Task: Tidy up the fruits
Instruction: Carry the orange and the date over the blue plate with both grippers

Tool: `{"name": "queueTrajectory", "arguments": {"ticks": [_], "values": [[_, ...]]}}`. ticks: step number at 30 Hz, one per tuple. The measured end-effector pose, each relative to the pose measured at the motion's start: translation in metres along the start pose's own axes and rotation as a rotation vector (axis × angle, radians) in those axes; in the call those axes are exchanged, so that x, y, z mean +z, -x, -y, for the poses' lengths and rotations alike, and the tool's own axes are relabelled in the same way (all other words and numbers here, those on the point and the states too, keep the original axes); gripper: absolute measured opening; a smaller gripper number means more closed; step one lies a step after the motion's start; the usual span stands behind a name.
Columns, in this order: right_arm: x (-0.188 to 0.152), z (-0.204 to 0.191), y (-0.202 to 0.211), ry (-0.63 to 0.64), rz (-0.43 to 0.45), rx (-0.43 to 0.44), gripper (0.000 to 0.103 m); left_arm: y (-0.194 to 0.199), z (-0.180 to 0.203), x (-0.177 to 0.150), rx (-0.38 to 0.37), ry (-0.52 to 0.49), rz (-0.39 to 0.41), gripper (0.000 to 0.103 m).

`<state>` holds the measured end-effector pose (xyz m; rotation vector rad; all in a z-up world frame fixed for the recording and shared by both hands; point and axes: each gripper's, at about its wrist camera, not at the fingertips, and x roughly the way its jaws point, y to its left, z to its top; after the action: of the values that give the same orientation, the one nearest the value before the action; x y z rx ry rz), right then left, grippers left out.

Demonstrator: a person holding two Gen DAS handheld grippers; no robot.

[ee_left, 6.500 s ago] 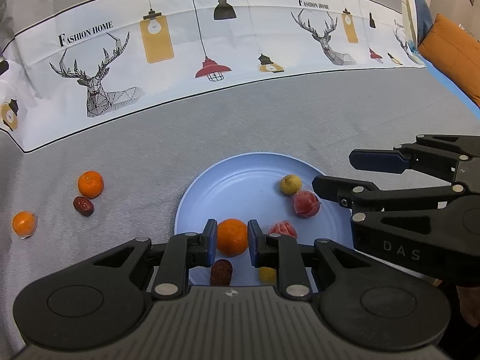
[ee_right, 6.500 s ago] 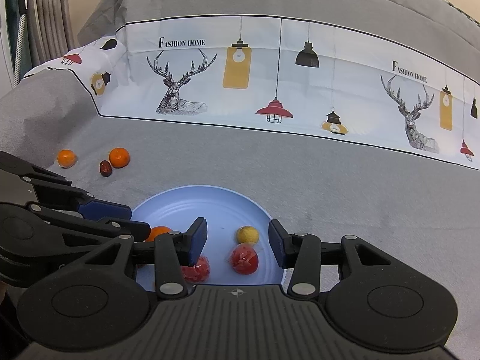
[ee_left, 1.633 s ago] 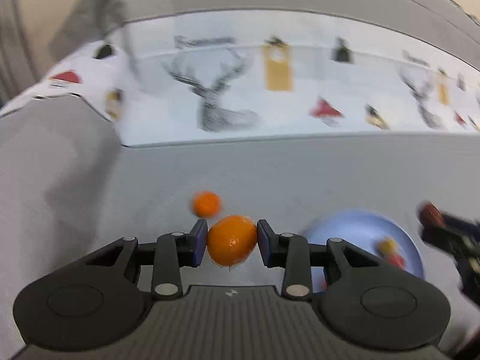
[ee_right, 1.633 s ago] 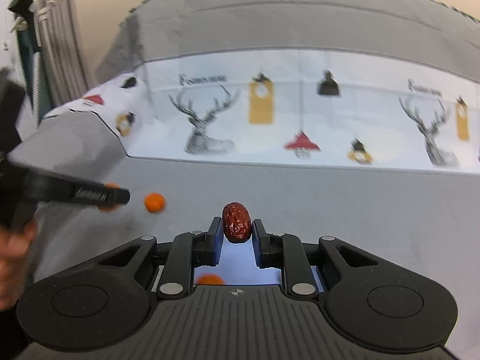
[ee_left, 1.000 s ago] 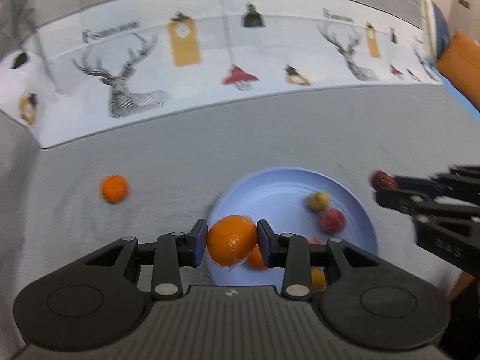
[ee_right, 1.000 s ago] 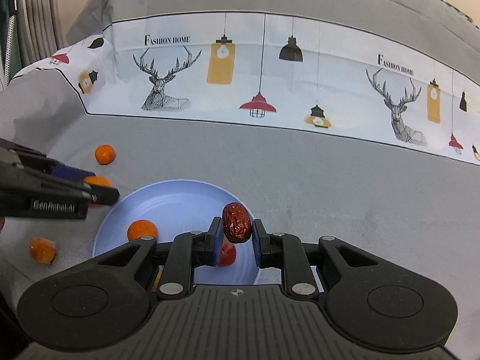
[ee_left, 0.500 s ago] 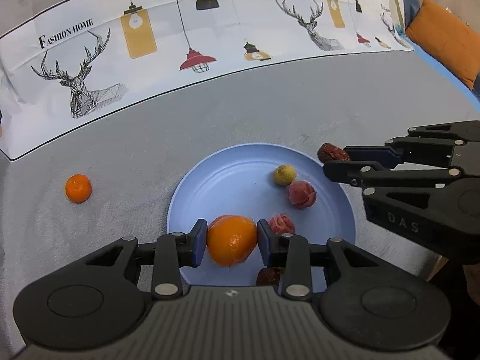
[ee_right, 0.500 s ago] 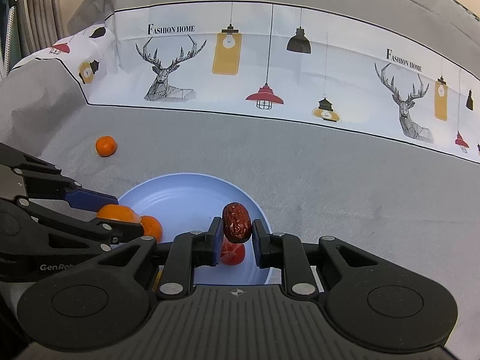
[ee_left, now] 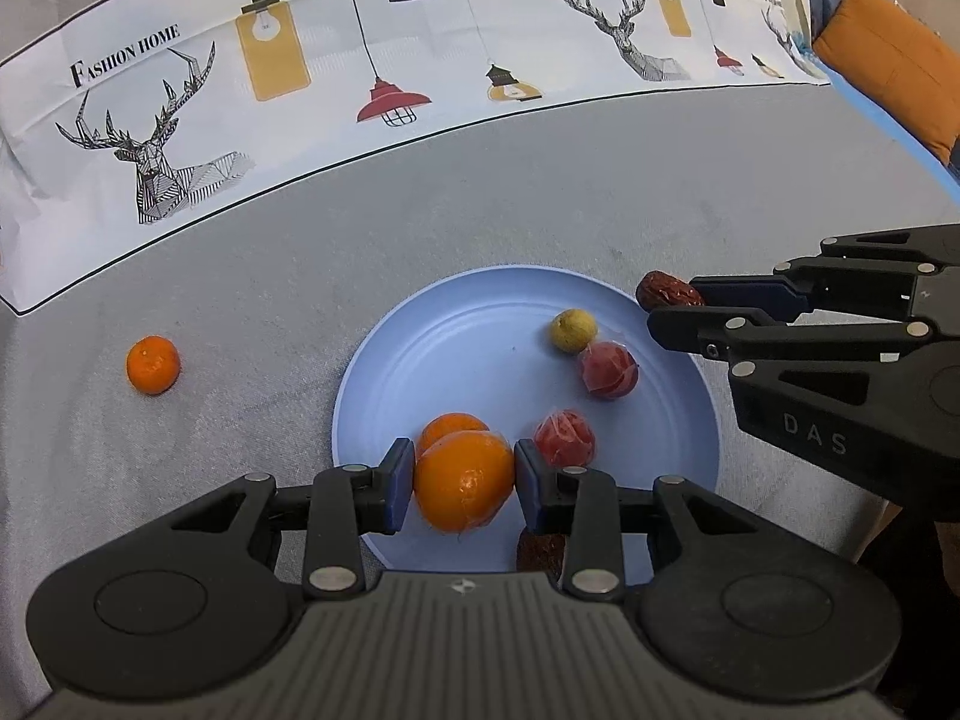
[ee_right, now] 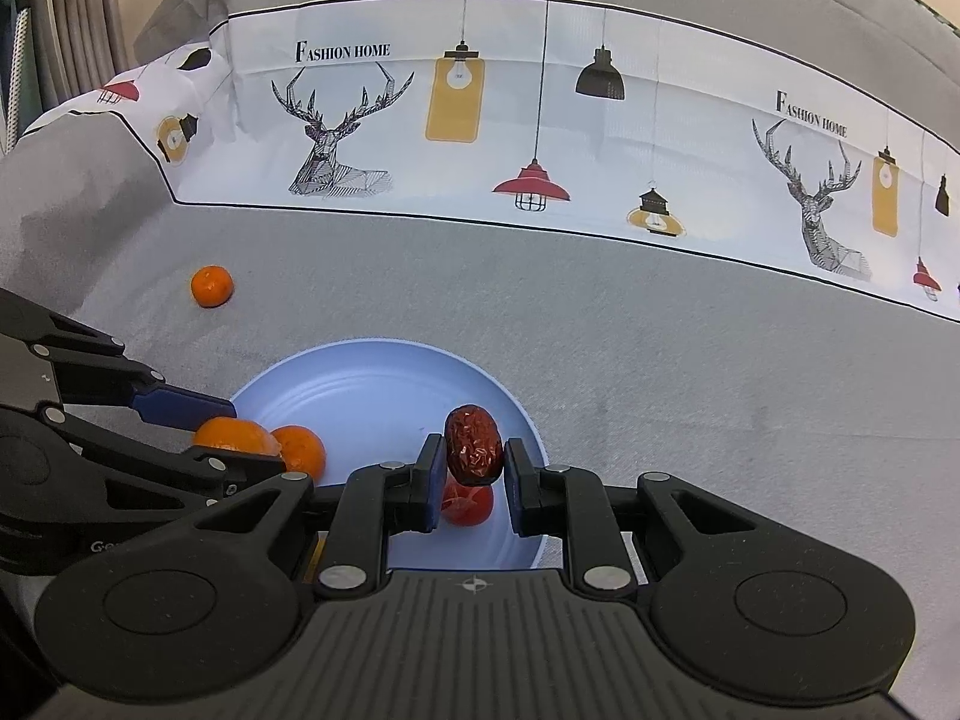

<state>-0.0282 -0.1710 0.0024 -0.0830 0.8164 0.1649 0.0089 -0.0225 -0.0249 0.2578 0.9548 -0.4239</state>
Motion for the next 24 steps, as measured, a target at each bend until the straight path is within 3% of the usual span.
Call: {"name": "queueTrajectory", "arguments": {"ticks": [24], "values": [[-0.0012,-0.0006,-0.0043,0.014,-0.028,0.018,0.021,-0.0023,0.0021,-0.0021,-0.002,-0.002,-0.001,0.040]]}}
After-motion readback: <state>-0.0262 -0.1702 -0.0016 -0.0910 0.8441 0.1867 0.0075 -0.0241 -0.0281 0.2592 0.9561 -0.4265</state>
